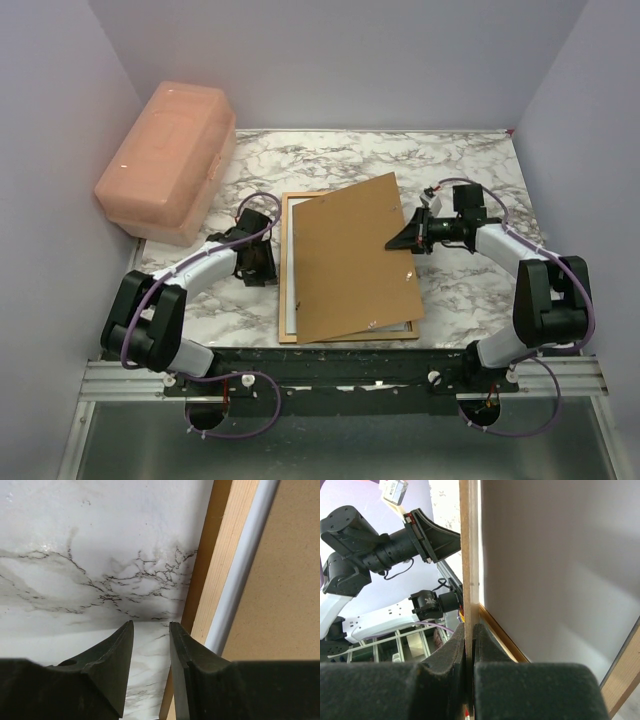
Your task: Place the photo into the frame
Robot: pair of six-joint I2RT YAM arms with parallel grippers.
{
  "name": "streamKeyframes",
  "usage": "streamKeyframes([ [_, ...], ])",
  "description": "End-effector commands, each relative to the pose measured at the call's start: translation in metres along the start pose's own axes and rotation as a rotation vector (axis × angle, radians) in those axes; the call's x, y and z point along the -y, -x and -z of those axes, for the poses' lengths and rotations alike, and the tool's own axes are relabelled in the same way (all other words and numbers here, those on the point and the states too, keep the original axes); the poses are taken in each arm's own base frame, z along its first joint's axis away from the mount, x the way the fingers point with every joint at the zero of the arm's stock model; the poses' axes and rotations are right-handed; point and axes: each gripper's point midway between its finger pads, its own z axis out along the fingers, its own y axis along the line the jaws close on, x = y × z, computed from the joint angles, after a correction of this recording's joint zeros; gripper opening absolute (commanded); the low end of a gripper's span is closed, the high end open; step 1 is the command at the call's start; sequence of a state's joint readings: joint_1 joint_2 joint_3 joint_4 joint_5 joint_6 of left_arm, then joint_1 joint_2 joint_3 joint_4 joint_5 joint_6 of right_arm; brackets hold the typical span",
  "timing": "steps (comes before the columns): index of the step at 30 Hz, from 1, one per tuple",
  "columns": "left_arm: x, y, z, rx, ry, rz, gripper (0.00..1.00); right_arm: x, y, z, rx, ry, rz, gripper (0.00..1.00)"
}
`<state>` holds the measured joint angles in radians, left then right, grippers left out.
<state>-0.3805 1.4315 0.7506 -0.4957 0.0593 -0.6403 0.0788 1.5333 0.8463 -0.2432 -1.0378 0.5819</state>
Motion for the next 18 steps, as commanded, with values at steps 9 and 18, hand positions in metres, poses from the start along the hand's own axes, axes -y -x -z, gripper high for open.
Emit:
streamKeyframes([
  [9, 0.007, 0.021, 0.001, 0.043, -0.001, -0.022, 0.36, -0.026, 0.032, -0.002, 0.062, 0.057, 0.089, 0.01],
  [18, 0.007, 0.023, 0.001, 0.041, 0.006, -0.032, 0.36, -0.012, 0.029, -0.015, 0.032, 0.047, 0.063, 0.01],
])
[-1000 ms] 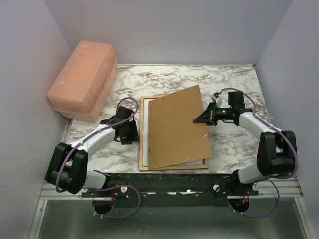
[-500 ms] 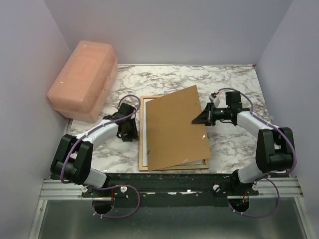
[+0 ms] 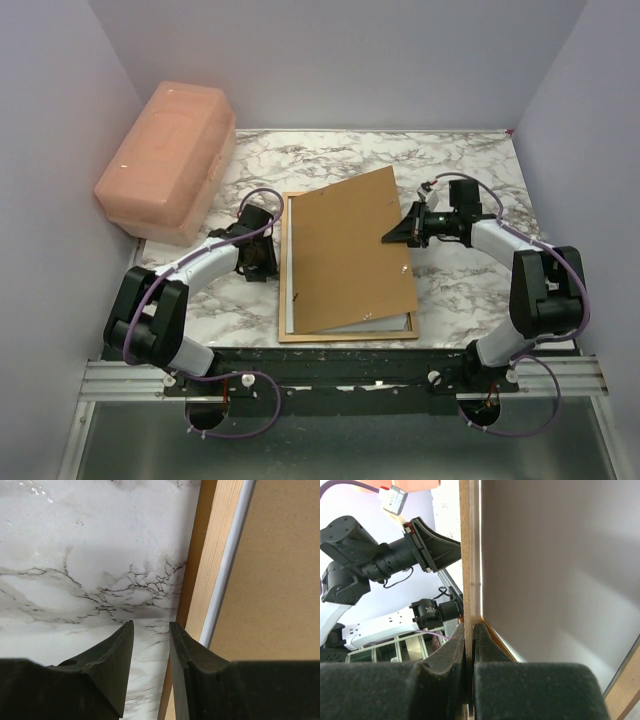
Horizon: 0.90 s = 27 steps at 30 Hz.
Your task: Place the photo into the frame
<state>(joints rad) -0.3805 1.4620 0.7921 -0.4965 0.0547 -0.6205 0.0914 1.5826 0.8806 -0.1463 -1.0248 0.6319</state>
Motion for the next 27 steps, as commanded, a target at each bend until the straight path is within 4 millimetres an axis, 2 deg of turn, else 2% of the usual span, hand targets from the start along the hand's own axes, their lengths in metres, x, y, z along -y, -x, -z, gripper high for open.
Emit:
streamKeyframes([
  [1, 0.002, 0.013, 0.002, 0.029, 0.007, -0.012, 0.36, -0.006, 0.008, -0.007, -0.001, 0.028, 0.034, 0.01],
  [9, 0.003, 0.015, 0.0, 0.02, 0.013, -0.017, 0.36, 0.012, 0.0, -0.016, -0.001, -0.021, 0.017, 0.01],
  [15, 0.009, 0.017, 0.0, 0.012, -0.007, -0.025, 0.35, 0.024, -0.018, -0.023, -0.013, -0.043, -0.012, 0.01],
  [20, 0.011, 0.011, -0.009, -0.018, -0.02, -0.019, 0.32, 0.038, -0.026, -0.028, -0.016, -0.073, -0.022, 0.01],
  [25, 0.011, 0.009, -0.011, -0.02, -0.018, -0.015, 0.32, 0.056, -0.028, -0.03, -0.024, -0.136, -0.019, 0.1],
  [27, 0.011, 0.01, -0.009, -0.013, -0.016, -0.016, 0.33, 0.061, -0.027, -0.03, -0.024, -0.166, -0.011, 0.26],
])
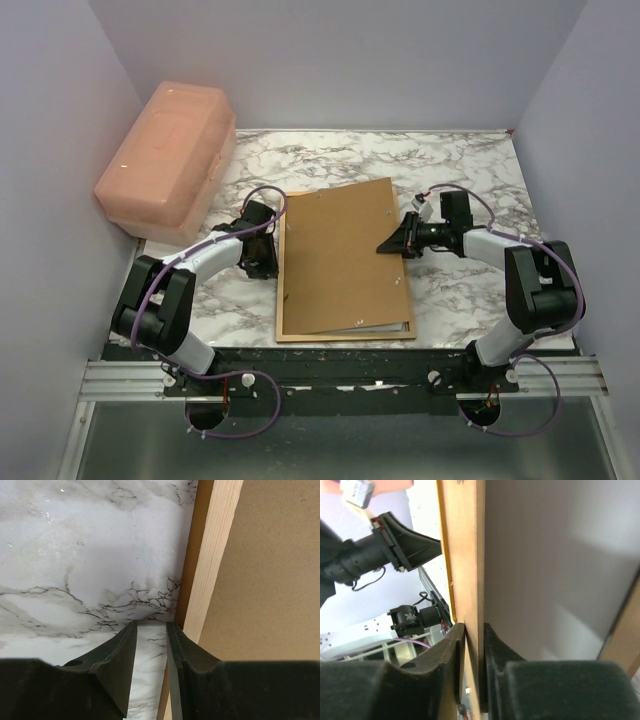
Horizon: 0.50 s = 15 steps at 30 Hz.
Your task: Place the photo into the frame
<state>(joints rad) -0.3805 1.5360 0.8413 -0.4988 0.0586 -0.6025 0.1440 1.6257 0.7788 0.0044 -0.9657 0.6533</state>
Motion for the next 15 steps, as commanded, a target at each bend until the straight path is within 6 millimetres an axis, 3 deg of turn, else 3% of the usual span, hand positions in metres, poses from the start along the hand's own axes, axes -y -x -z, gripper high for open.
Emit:
streamKeyframes([
  [1, 0.008, 0.005, 0.002, 0.014, -0.028, 0.003, 0.33, 0.034, -0.008, -0.009, -0.016, -0.141, -0.012, 0.31],
  [4, 0.008, 0.007, 0.004, 0.017, -0.025, 0.006, 0.34, 0.039, -0.005, -0.008, -0.013, -0.184, 0.006, 0.46],
  [15, 0.01, 0.007, 0.005, 0.018, -0.035, 0.01, 0.34, 0.048, -0.004, -0.015, -0.025, -0.309, 0.06, 0.73],
])
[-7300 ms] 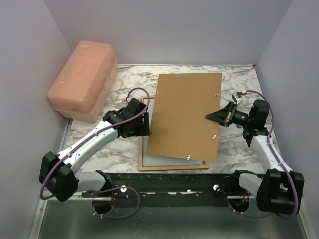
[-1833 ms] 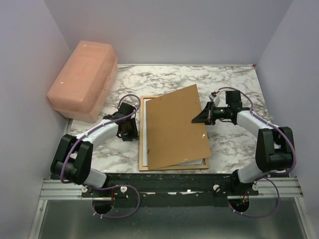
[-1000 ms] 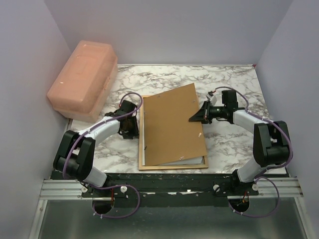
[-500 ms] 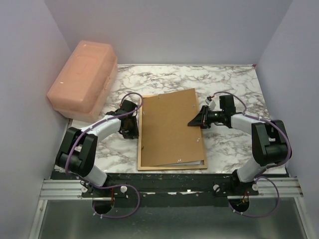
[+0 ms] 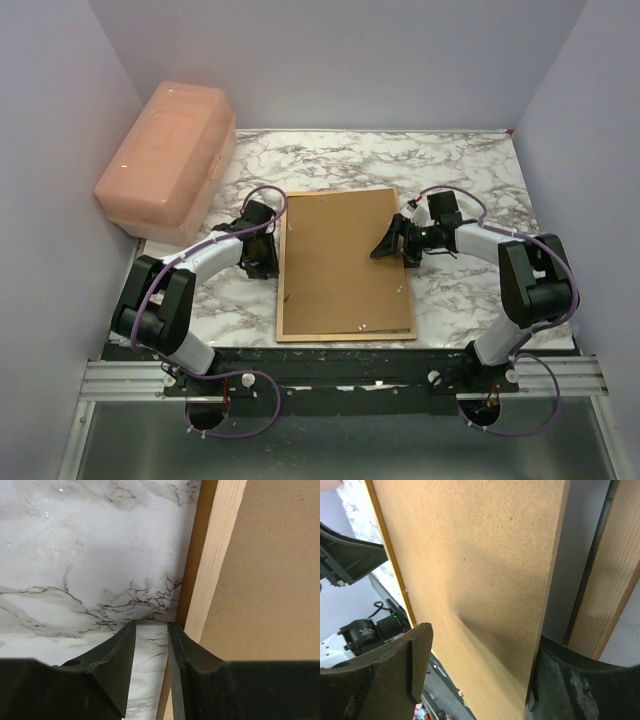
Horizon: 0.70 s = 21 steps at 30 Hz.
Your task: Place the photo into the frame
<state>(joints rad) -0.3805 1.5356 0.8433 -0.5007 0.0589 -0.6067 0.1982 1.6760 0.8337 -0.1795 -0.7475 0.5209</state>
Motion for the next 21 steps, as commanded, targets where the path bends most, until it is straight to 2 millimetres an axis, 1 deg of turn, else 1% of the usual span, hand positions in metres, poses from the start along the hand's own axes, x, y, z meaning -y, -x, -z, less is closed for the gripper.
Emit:
streamKeyframes([
  [1, 0.01, 0.007, 0.005, 0.018, -0.034, 0.005, 0.34, 0.007, 0.002, -0.007, -0.007, -0.087, 0.035, 0.74],
  [4, 0.01, 0.006, 0.005, 0.014, -0.035, 0.005, 0.34, 0.012, -0.001, -0.012, -0.025, -0.137, 0.047, 0.78],
  [9, 0.01, 0.006, 0.005, 0.014, -0.037, 0.005, 0.34, 0.016, -0.006, -0.016, -0.041, -0.209, 0.064, 0.83],
  [12, 0.01, 0.006, 0.006, 0.015, -0.038, 0.006, 0.34, 0.018, -0.007, -0.015, -0.035, -0.271, 0.081, 0.87],
  [14, 0.011, 0.006, 0.006, 0.014, -0.041, 0.003, 0.34, 0.021, -0.007, -0.014, -0.031, -0.305, 0.09, 0.87],
  [18, 0.01, 0.005, 0.006, 0.013, -0.04, 0.002, 0.34, 0.031, -0.006, -0.011, -0.023, -0.396, 0.103, 0.91],
  [19, 0.01, 0.005, 0.006, 0.013, -0.038, 0.002, 0.34, 0.033, -0.006, -0.01, -0.019, -0.414, 0.106, 0.96],
  [21, 0.009, 0.005, 0.006, 0.013, -0.034, 0.001, 0.34, 0.035, -0.006, -0.008, -0.012, -0.437, 0.109, 0.99],
])
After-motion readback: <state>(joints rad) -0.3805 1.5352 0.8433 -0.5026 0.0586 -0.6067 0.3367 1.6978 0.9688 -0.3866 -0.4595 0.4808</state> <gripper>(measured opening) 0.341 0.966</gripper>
